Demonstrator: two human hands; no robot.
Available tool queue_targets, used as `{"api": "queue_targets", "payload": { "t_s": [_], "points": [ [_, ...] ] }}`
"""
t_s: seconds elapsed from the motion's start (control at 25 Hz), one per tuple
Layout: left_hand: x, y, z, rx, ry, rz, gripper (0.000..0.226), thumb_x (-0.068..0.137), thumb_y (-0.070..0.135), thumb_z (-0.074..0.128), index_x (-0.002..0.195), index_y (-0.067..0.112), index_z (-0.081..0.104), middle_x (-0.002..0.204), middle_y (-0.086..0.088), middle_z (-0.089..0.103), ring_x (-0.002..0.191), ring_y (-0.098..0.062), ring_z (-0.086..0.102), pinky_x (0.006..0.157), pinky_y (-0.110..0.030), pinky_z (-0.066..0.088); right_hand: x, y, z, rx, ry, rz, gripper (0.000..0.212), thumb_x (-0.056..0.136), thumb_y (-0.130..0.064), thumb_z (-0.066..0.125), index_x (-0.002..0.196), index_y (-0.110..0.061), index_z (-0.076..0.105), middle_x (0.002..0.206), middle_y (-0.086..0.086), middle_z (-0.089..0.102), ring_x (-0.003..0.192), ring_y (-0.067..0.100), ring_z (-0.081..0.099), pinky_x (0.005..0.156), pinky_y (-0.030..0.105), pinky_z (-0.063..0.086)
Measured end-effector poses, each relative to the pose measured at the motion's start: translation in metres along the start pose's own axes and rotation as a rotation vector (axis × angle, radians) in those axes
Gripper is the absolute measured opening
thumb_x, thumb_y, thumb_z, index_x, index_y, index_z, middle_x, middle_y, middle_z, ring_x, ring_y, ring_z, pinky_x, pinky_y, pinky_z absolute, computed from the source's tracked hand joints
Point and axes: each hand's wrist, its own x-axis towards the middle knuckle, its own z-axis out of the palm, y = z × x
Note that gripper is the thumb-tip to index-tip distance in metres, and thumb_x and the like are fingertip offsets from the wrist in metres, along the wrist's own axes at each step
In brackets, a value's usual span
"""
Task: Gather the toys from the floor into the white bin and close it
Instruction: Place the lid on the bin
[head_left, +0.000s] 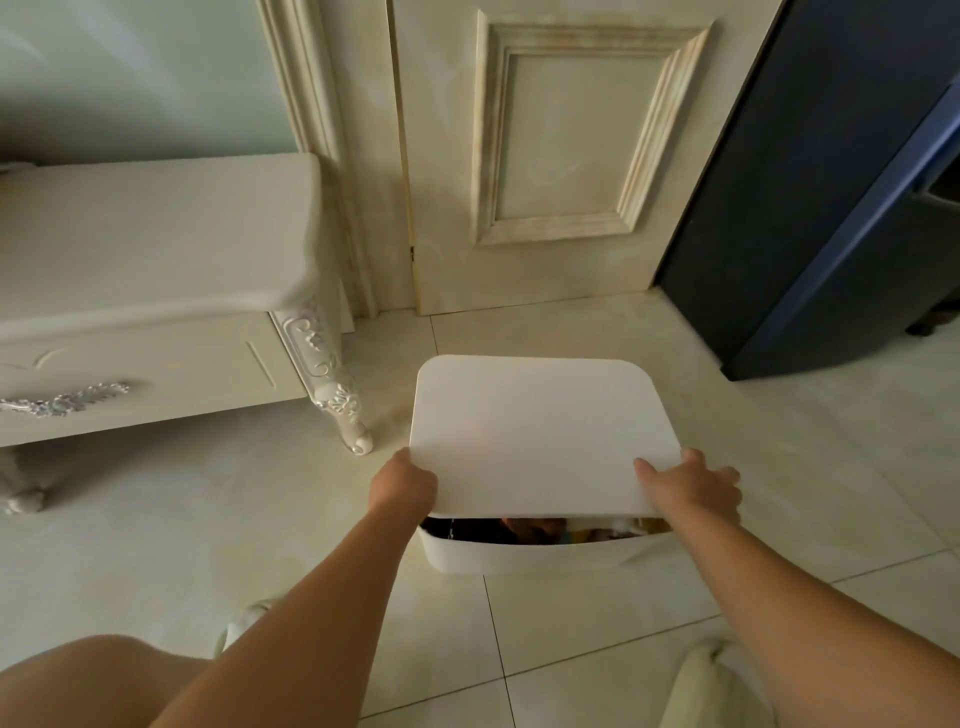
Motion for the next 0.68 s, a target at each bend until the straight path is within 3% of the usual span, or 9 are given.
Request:
{"api": "queue_targets", "payload": {
  "t_s": [0.16, 0.28, 0.36, 0.48, 0.68],
  "points": [
    [-0.008, 0.002, -0.003, 0.024, 0.042, 0.001, 0.039, 0.091, 0.026, 0.053, 0.127, 0.014, 0.058, 0.113, -0.013, 0.068, 0.103, -0.036, 0.065, 0.087, -0.042, 0.055, 0.0, 0.007, 0.002, 0.003, 0.015, 0.007, 0.065, 0.086, -0.054, 0.057, 0.136, -0.016, 0.042, 0.132, 0.018, 0.034, 0.117, 0.036, 0.041, 0.087, 0.043, 0.045],
    [-0.015, 0.008, -0.005, 0.033, 0.044, -0.019, 0.023, 0.09, 0.022, 0.054, 0.104, 0.008, 0.065, 0.09, -0.011, 0.067, 0.087, -0.035, 0.065, 0.079, -0.039, 0.056, 0.002, 0.005, 0.003, 0.139, -0.049, 0.054, 0.074, 0.084, -0.052, 0.061, 0.142, -0.014, 0.035, 0.136, 0.018, 0.035, 0.121, 0.039, 0.042, 0.092, 0.047, 0.044],
    [-0.015, 0.009, -0.005, 0.032, 0.032, -0.043, 0.026, 0.088, 0.024, 0.055, 0.095, 0.001, 0.066, 0.084, -0.013, 0.067, 0.08, -0.034, 0.064, 0.078, -0.04, 0.058, 0.005, 0.002, 0.002, 0.25, -0.076, 0.066, 0.076, 0.082, -0.048, 0.067, 0.139, -0.006, 0.039, 0.136, 0.019, 0.04, 0.119, 0.04, 0.049, 0.095, 0.048, 0.047],
    [-0.008, 0.008, -0.004, 0.013, 0.037, -0.081, 0.03, 0.086, 0.025, 0.056, 0.101, 0.0, 0.063, 0.093, -0.016, 0.069, 0.089, -0.037, 0.067, 0.079, -0.044, 0.059, 0.006, 0.002, -0.002, 0.269, -0.029, 0.0, 0.067, 0.078, -0.039, 0.073, 0.127, 0.0, 0.051, 0.129, 0.018, 0.048, 0.111, 0.04, 0.056, 0.09, 0.045, 0.052],
    [-0.012, 0.009, -0.01, -0.145, 0.009, -0.174, 0.025, 0.083, 0.007, 0.051, 0.106, -0.003, 0.056, 0.092, -0.018, 0.063, 0.074, -0.032, 0.061, 0.074, -0.048, 0.058, -0.001, 0.009, -0.002, 0.276, -0.027, 0.014, 0.067, 0.079, -0.036, 0.074, 0.131, -0.004, 0.046, 0.131, 0.018, 0.042, 0.116, 0.038, 0.051, 0.087, 0.042, 0.048]
  ]
}}
